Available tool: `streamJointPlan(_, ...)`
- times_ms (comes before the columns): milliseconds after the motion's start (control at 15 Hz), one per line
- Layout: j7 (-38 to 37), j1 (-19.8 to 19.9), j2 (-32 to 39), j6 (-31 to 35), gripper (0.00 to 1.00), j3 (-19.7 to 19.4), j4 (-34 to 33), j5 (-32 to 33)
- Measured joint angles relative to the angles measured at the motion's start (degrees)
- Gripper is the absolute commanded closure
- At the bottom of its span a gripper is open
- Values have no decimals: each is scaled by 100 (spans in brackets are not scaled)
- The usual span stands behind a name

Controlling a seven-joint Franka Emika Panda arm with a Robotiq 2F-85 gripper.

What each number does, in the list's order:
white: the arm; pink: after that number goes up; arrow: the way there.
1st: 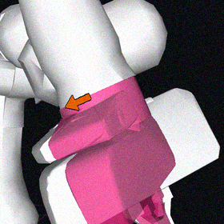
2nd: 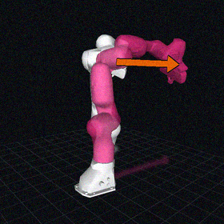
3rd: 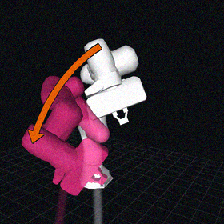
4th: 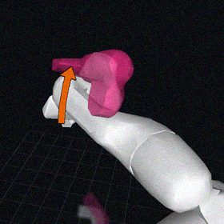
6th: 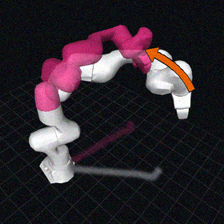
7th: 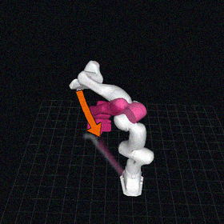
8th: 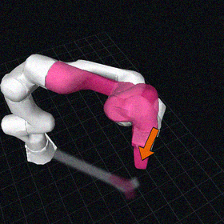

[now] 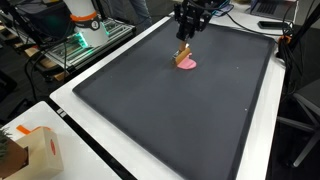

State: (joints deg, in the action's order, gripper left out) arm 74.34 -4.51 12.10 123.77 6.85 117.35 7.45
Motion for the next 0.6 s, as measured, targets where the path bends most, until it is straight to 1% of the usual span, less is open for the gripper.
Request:
streamJointPlan(333,-329,16,-425,410,76,-3,335,-39)
streamJointPlan(600,-908,16,-718,538,76,-10,495,-75)
